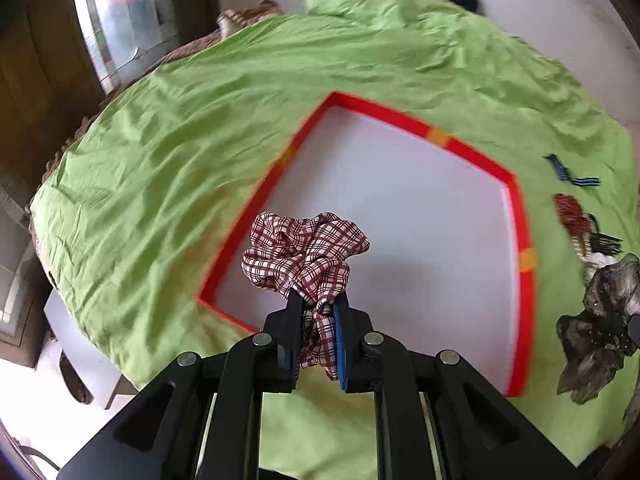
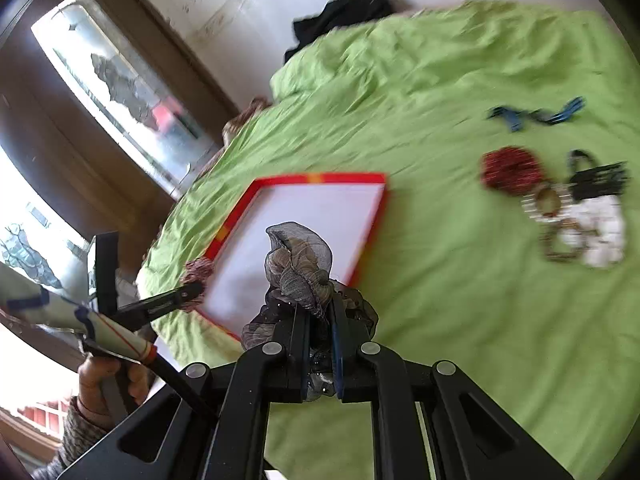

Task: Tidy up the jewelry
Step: 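Carry both scrunchies into the red-rimmed tray and open both tools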

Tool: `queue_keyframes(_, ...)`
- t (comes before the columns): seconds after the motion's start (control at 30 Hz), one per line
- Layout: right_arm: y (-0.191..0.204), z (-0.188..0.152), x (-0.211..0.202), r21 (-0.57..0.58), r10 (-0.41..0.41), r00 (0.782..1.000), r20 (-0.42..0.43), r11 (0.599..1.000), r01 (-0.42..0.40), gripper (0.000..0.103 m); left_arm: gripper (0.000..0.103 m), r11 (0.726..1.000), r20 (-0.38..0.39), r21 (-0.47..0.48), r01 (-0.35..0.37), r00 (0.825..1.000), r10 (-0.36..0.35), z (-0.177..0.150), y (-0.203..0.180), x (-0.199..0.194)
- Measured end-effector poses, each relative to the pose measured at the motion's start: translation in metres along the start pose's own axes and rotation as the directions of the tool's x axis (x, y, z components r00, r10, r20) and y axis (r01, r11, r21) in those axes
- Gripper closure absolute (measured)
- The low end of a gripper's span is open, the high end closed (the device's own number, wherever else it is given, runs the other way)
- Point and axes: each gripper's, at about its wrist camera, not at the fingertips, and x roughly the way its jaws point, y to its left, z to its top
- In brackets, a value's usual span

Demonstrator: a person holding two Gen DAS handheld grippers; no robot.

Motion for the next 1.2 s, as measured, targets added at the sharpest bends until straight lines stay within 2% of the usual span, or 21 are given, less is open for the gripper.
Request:
queue_keyframes(0.13,0.015,0.005,0.051,0.032,0.025,0.997,-0.066,0.999,-0.023,0.093,0.090,0.999,-0.022,-0.001,-0.036,0.999,0.036,0.002,0.015,0.015)
queue_keyframes(0.3,0.016,-0.006,0.091,0.026,-0.022,0.991,-0.135,0.999,0.026,0.093,0.084,0.999,-0.014,0.006,-0.035,0.999,0.035,0.002,0.017,0.020)
queue_keyframes(0.37,0.016,-0.011,0.097,0.004,-0.044,0.988,-0.148,0.999,0.046,0.088,0.081,1.000,0.000,0.004,-0.026,1.000,0.026,0.001,0.016,0.018)
queue_keyframes(0.4,0.015,-0.012,0.096,-0.003,-0.053,0.988,-0.143,0.999,0.053,0.085,0.077,1.000,0.010,0.005,-0.019,1.000,0.019,0.001,0.015,0.015)
queue_keyframes(0.5,0.018,-0.011,0.089,-0.028,-0.069,0.989,-0.128,0.997,0.066,0.064,0.066,1.000,0.045,0.001,-0.010,0.999,0.010,-0.002,0.012,0.003)
queue_keyframes(0.57,0.022,-0.010,0.078,-0.055,-0.082,0.992,-0.101,0.996,0.077,0.060,0.062,1.000,0.067,-0.010,-0.006,0.998,0.006,-0.003,0.011,-0.006)
queue_keyframes(0.63,0.026,-0.009,0.068,-0.076,-0.087,0.993,-0.076,0.994,0.081,0.052,0.058,0.999,0.083,-0.035,-0.001,0.997,0.004,-0.005,0.012,-0.015)
queue_keyframes(0.83,0.029,-0.016,0.030,-0.133,-0.132,0.991,-0.010,0.983,0.129,0.050,0.055,0.997,0.138,-0.064,-0.031,0.990,0.040,-0.016,0.011,-0.045)
queue_keyframes(0.97,0.011,-0.026,0.004,-0.117,-0.175,0.984,0.019,0.978,0.176,0.050,0.050,0.997,0.171,-0.070,-0.033,0.984,0.045,-0.026,0.007,-0.065)
queue_keyframes(1.2,-0.035,-0.043,-0.026,-0.012,-0.213,0.977,0.027,0.977,0.213,0.048,0.047,1.000,0.159,0.027,0.002,0.987,-0.006,-0.046,-0.042,-0.082)
